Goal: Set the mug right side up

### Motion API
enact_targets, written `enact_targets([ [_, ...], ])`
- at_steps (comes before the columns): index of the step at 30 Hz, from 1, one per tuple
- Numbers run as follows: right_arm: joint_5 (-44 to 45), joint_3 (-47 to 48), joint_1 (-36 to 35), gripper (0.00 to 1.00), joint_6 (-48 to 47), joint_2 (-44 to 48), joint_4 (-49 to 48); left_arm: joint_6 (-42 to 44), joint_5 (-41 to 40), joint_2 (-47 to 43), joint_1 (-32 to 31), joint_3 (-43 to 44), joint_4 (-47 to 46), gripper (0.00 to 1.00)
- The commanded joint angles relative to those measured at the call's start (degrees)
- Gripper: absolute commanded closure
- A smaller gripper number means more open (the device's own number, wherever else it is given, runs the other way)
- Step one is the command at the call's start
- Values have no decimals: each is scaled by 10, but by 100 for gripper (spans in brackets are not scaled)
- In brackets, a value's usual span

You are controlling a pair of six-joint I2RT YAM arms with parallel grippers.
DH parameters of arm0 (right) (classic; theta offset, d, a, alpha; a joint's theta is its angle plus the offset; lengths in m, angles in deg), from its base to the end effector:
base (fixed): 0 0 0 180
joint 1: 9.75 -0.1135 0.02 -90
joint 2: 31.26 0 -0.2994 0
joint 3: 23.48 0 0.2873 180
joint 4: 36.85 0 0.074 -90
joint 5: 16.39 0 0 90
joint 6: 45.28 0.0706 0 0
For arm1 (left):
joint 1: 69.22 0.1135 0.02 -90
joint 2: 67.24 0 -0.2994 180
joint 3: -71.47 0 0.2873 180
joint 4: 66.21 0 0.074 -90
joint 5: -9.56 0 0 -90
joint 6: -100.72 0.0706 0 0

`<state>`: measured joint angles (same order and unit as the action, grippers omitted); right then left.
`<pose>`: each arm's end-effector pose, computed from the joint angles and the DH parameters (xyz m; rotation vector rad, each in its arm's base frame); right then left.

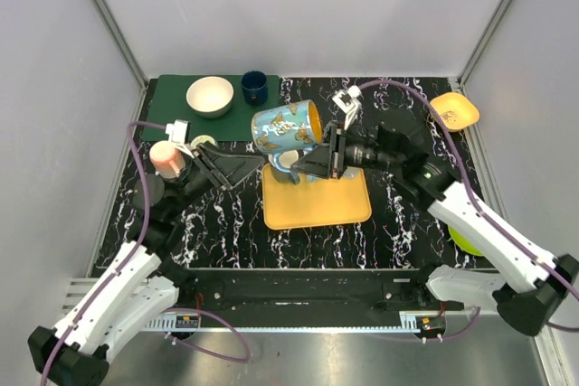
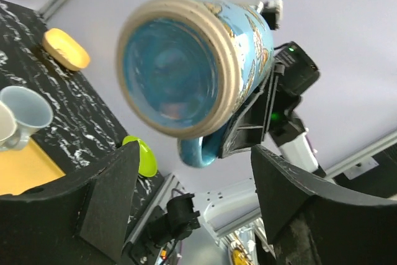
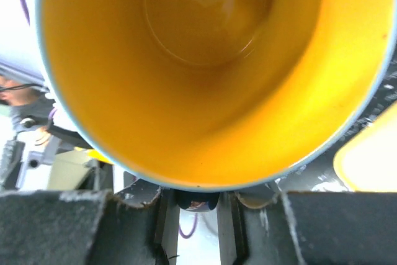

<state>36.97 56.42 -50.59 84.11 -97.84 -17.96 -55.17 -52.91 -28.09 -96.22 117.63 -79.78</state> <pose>0.2074 0.2350 0.4417 -0.5734 1.8249 1.5347 0.1642 -0.1203 0.3856 0.0008 1.4492 -1.6601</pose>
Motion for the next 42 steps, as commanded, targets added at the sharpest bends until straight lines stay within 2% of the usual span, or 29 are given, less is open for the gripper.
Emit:
enact_targets([
  [1, 124, 61, -1, 100, -131, 98, 146, 69, -64, -56, 5, -6, 100, 24],
  [3, 198, 60, -2, 100, -157, 117, 201, 86, -83, -77, 5, -12, 126, 23],
  [6, 313, 46, -2, 100, -171, 140, 347, 112, -129, -92, 5, -12, 207, 23],
  [8, 398, 32, -2, 100, -172, 141, 396, 125, -162, -99, 5, -11, 255, 23],
  [9, 418, 16, -1, 100, -170, 139, 438, 128, -172, -101, 5, -13, 270, 23],
  [12, 460, -26, -2, 100, -163, 136, 470, 129, -179, -99, 5, -23, 276, 23],
  [16, 474, -66, -2, 100, -149, 149, 460, 124, -175, -87, 5, -33, 276, 24],
  [19, 465, -84, -2, 100, -141, 124, 449, 124, -176, -73, 5, -35, 290, 25],
  [26, 507, -97, -2, 100, -138, 35, 427, 160, -234, -44, 5, -4, 412, 27],
  [30, 525, -109, -2, 100, -134, 3, 370, 167, -273, -42, 5, 1, 459, 27],
  [35, 533, -122, -2, 100, -130, -14, 316, 170, -274, -56, 5, -12, 465, 27],
  [42, 583, -192, -3, 100, -110, -21, 223, 166, -274, -73, 5, -32, 468, 27],
])
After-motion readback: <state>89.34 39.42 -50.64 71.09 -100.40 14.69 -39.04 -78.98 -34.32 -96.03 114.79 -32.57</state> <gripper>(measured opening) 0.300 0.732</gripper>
